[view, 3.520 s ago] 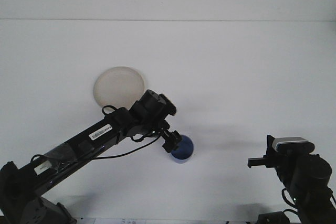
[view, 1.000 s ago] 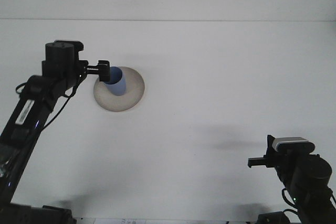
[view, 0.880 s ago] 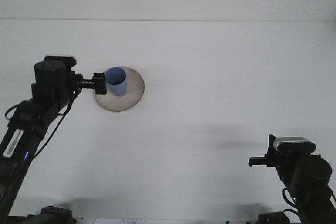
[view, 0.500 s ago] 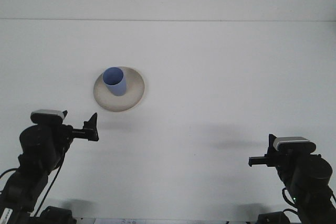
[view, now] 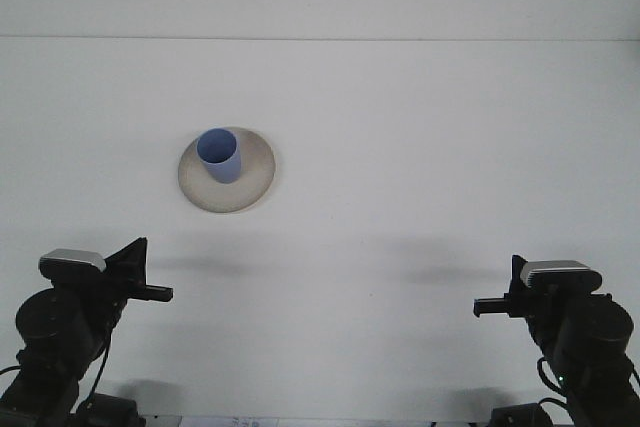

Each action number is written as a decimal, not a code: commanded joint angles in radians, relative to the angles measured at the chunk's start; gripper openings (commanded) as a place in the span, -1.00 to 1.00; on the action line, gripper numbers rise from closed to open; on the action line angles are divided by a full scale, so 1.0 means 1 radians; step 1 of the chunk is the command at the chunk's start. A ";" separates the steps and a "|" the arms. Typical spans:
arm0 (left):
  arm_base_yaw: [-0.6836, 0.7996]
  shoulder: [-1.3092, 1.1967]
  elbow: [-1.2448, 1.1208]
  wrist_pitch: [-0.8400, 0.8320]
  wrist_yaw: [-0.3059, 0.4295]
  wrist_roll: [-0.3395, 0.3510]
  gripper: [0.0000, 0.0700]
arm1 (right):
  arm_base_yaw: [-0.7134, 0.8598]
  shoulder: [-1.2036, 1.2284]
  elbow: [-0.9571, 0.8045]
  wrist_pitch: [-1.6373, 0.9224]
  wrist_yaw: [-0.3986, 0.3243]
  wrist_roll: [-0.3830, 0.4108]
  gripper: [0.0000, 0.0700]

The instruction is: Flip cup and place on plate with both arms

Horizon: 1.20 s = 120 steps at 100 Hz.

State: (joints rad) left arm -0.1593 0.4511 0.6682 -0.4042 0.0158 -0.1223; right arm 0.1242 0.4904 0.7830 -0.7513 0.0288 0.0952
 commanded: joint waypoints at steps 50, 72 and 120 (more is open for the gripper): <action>0.003 -0.074 0.010 0.096 -0.005 0.041 -0.97 | 0.002 0.001 0.013 0.011 0.002 0.013 -1.00; -0.003 -0.085 -0.031 0.207 -0.002 0.085 -0.97 | 0.002 0.001 0.013 0.011 0.002 0.013 -1.00; 0.066 -0.386 -0.459 0.458 -0.002 0.119 -0.97 | 0.002 0.001 0.013 0.011 0.002 0.013 -1.00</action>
State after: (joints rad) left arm -0.0952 0.0933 0.2367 0.0437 0.0147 -0.0158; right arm 0.1242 0.4904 0.7830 -0.7506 0.0288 0.0952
